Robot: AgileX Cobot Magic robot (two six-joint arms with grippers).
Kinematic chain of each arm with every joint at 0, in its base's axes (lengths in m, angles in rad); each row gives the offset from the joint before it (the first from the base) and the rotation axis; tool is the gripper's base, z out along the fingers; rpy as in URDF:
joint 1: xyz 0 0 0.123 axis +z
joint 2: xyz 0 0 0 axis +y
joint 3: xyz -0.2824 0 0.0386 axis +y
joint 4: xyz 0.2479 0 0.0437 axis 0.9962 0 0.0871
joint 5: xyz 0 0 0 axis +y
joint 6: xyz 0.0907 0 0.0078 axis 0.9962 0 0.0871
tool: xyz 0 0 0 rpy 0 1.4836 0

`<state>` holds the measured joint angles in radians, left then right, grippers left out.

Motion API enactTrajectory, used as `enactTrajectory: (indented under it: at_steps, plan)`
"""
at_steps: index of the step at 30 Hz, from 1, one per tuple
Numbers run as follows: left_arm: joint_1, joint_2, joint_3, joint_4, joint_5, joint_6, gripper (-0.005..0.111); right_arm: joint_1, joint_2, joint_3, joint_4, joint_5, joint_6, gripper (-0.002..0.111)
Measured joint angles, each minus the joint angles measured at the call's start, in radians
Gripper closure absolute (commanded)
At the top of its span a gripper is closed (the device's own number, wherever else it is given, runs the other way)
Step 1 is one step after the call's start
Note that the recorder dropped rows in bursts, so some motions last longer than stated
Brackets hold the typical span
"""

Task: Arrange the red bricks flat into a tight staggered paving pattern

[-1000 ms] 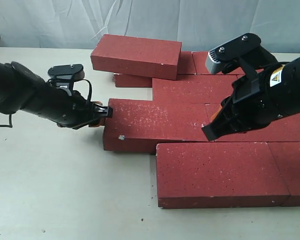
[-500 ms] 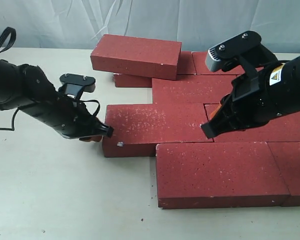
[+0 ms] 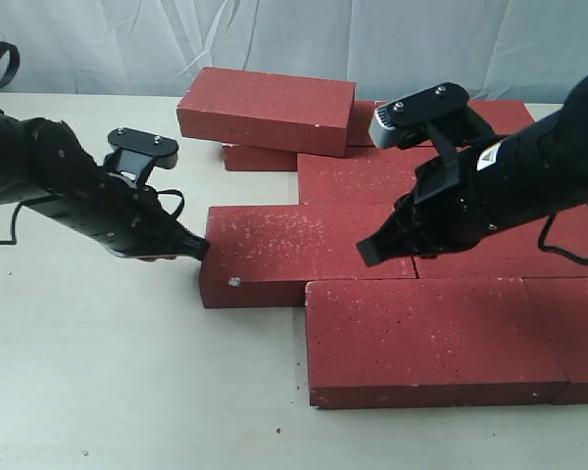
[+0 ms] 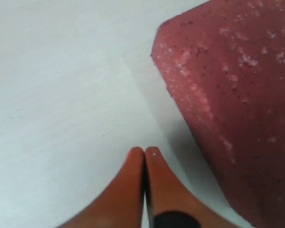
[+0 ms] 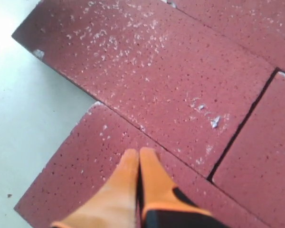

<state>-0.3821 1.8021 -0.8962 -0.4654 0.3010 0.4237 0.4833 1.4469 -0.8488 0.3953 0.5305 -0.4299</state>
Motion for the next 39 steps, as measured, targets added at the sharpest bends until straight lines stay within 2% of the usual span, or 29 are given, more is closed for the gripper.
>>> enactTrajectory:
  at_steps: [8, 15, 21, 28, 32, 34, 39]
  plan:
    - [0.153, -0.049, 0.000, 0.007, 0.079, 0.000, 0.106, -0.007, 0.118, -0.134, -0.070, 0.079, -0.003, 0.109]
    - [0.258, -0.120, 0.000, -0.012, 0.084, 0.000, 0.106, -0.128, 0.186, -0.273, -0.040, 0.197, 0.037, 0.109]
    - [0.278, -0.153, 0.000, -0.073, 0.082, 0.000, 0.106, -0.210, 0.198, -0.349, -0.050, 0.311, 0.096, 0.109]
    - [0.278, -0.155, -0.005, -0.152, 0.073, 0.000, 0.106, -0.221, 0.198, -0.369, -0.083, 0.350, 0.117, 0.109]
    - [0.281, -0.155, -0.086, -0.146, 0.063, 0.000, 0.106, -0.221, 0.209, -0.395, -0.103, 0.311, 0.118, 0.109]
    - [0.305, -0.139, -0.166, -0.145, 0.062, 0.000, 0.107, -0.221, 0.261, -0.474, -0.137, 0.318, 0.118, 0.109]
    - [0.392, 0.036, -0.469, -0.161, 0.107, -0.005, 0.107, -0.221, 0.485, -0.788, -0.240, 0.328, 0.207, 0.109]
